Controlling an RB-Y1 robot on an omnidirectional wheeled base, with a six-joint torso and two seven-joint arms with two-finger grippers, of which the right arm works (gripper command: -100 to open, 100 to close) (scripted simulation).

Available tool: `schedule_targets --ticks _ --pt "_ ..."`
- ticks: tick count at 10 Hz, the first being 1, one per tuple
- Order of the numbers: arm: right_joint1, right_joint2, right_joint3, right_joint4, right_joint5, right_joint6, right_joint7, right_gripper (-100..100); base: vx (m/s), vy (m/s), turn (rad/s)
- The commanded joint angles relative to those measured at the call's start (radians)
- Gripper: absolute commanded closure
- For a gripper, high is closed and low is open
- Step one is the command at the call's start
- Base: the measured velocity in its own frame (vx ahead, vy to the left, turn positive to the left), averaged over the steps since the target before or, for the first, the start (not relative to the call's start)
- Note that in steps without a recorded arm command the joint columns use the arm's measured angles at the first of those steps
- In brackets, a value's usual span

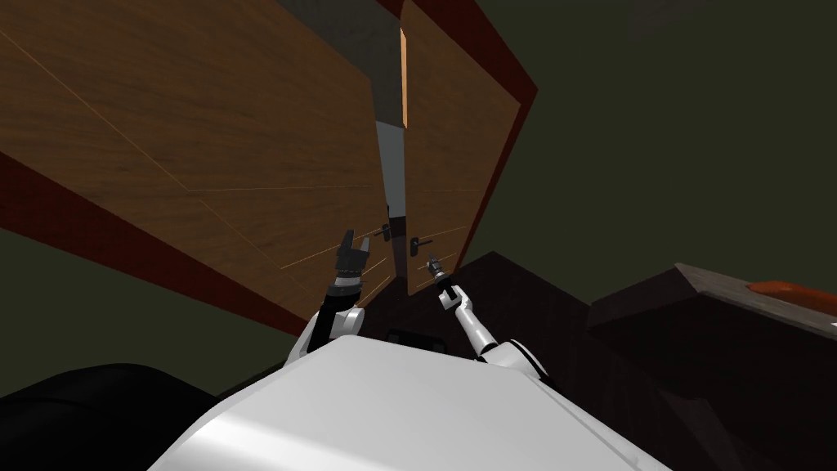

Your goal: Push the door open

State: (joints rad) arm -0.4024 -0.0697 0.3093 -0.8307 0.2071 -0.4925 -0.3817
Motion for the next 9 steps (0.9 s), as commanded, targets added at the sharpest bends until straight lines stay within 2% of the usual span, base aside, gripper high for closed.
schedule_targets --ticks 1,7,9 --pt "-0.020 0.004 0.009 0.030 0.003 0.001 -0.010 -100 0.074 -0.120 0.078" --pt "-0.086 0.027 0.034 0.130 0.011 -0.002 -0.033 -100 0.084 -0.103 0.064" --pt "-0.081 0.015 0.028 0.126 0.008 -0.004 -0.030 -100 0.067 -0.005 0.022"
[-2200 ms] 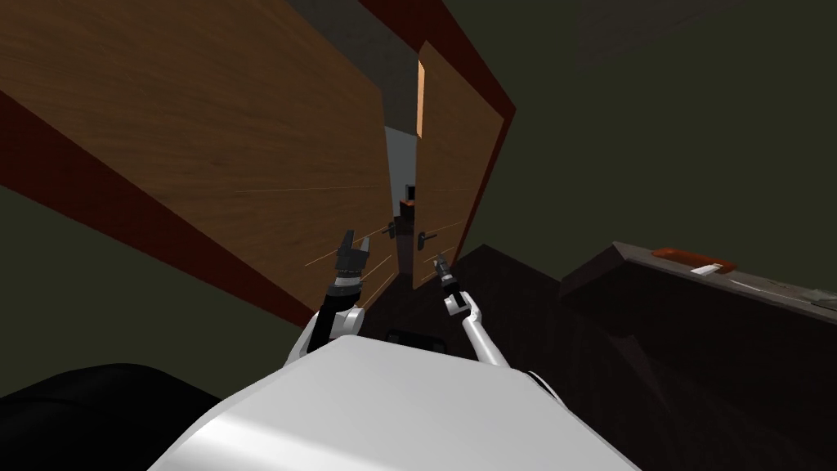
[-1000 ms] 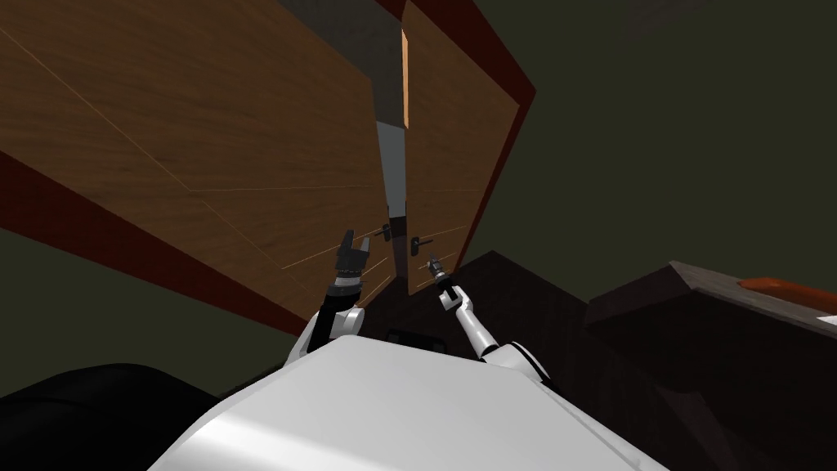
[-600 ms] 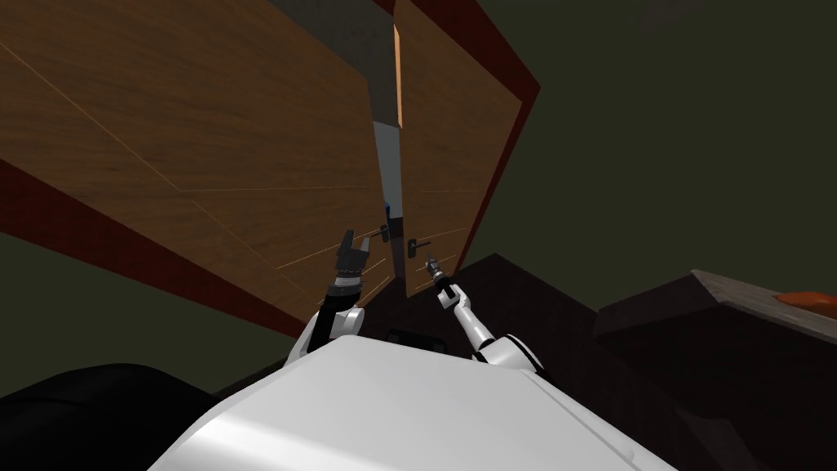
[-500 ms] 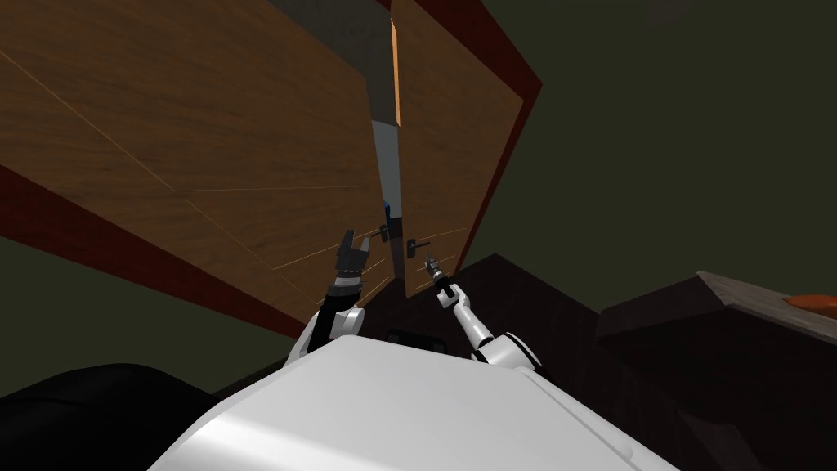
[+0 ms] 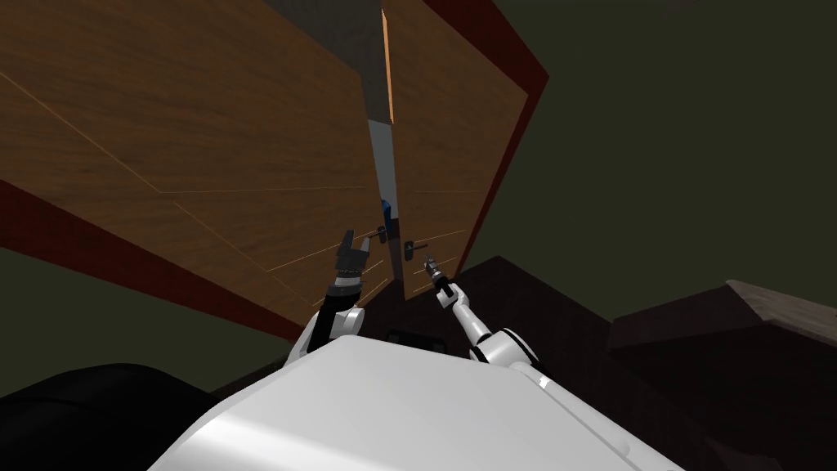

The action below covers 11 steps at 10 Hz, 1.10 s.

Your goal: Push the door open

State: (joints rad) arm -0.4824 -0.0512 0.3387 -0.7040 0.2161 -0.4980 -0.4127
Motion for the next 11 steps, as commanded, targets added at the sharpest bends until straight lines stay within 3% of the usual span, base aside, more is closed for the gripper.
schedule_targets --ticks 1,8,9,11 --pt "-0.001 -0.004 -0.003 0.000 -0.001 0.002 0.003 -100 0.154 0.078 0.030" --pt "-0.003 0.009 -0.020 0.008 -0.008 0.004 0.018 -100 0.177 0.101 0.026" --pt "-0.003 0.009 -0.020 0.008 -0.008 0.004 0.018 100 -0.013 -0.006 -0.004" --pt "-0.003 0.009 -0.020 0.008 -0.008 0.004 0.018 100 -0.019 -0.015 0.015"
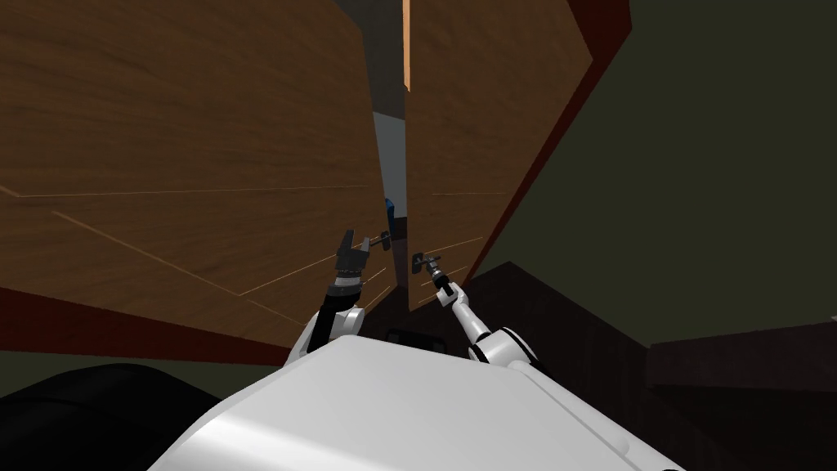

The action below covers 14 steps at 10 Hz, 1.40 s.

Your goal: Push the door open

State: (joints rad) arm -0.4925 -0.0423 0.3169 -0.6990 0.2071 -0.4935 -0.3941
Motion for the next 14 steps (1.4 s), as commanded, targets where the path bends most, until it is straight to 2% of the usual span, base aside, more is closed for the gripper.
schedule_targets --ticks 1,3,10,14 --pt "0.007 0.000 0.002 0.003 0.001 0.000 0.000 100 0.000 0.000 0.000" --pt "0.007 0.000 0.002 0.003 0.001 0.000 0.000 100 0.000 0.000 0.000" --pt "0.012 -0.022 -0.142 -0.006 -0.044 0.003 0.081 100 0.025 0.012 0.227" --pt "0.021 -0.036 -0.244 -0.011 -0.075 0.006 0.139 100 0.035 0.016 0.213"
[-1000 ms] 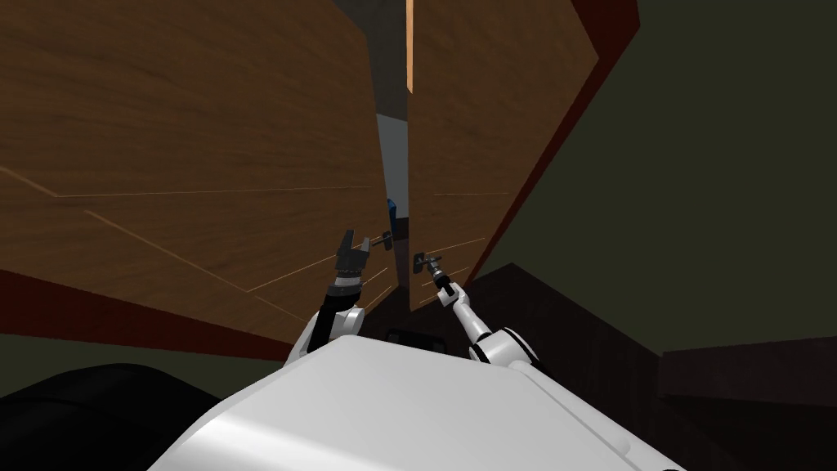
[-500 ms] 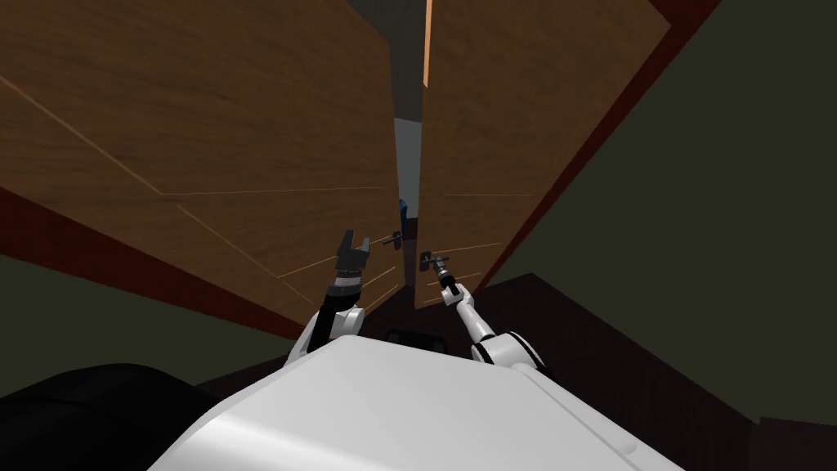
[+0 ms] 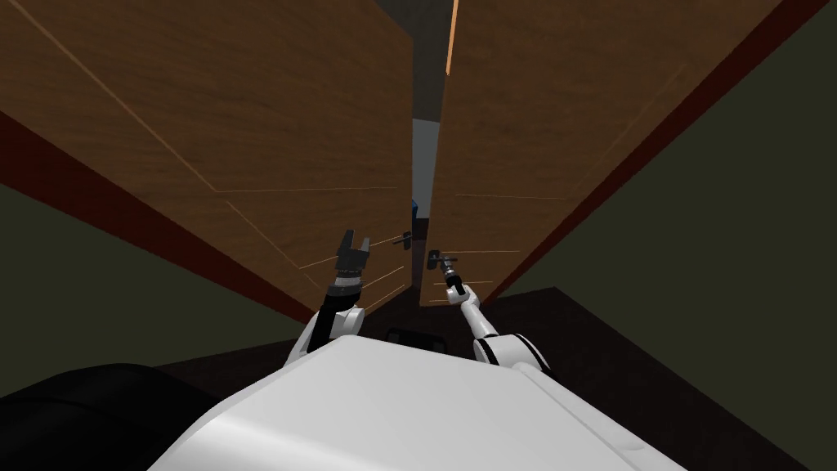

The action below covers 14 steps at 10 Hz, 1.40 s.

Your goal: Push the door open

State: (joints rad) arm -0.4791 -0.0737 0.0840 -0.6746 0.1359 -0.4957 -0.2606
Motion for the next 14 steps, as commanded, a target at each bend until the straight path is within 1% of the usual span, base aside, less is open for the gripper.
schedule_targets --ticks 1,4,5,6,7,8,9,10,11,12,13,14 --pt "0.008 -0.005 -0.011 -0.035 -0.004 0.008 0.006 100 0.030 0.009 0.059" --pt "0.015 -0.017 -0.097 -0.039 -0.031 0.010 0.056 100 0.029 0.020 0.189" --pt "0.015 -0.017 -0.100 -0.039 -0.031 0.010 0.056 100 0.032 0.000 0.075" --pt "0.018 -0.021 -0.132 -0.040 -0.041 0.010 0.074 100 0.021 0.011 0.144" --pt "0.018 -0.021 -0.132 -0.040 -0.041 0.010 0.074 100 0.022 0.009 0.073" --pt "0.021 -0.025 -0.164 -0.042 -0.051 0.011 0.092 100 0.029 0.009 0.149" --pt "0.021 -0.025 -0.164 -0.042 -0.051 0.011 0.092 100 0.024 0.010 0.073" --pt "0.023 -0.029 -0.196 -0.043 -0.061 0.012 0.111 100 0.027 0.017 0.134" --pt "0.023 -0.029 -0.196 -0.043 -0.061 0.012 0.111 100 0.020 0.010 0.073" --pt "0.026 -0.034 -0.230 -0.045 -0.071 0.013 0.130 100 0.020 0.014 0.152" --pt "0.029 -0.038 -0.253 -0.046 -0.082 0.013 0.149 100 0.041 0.011 0.200" --pt "0.029 -0.038 -0.264 -0.046 -0.082 0.013 0.149 100 0.037 0.002 0.081"
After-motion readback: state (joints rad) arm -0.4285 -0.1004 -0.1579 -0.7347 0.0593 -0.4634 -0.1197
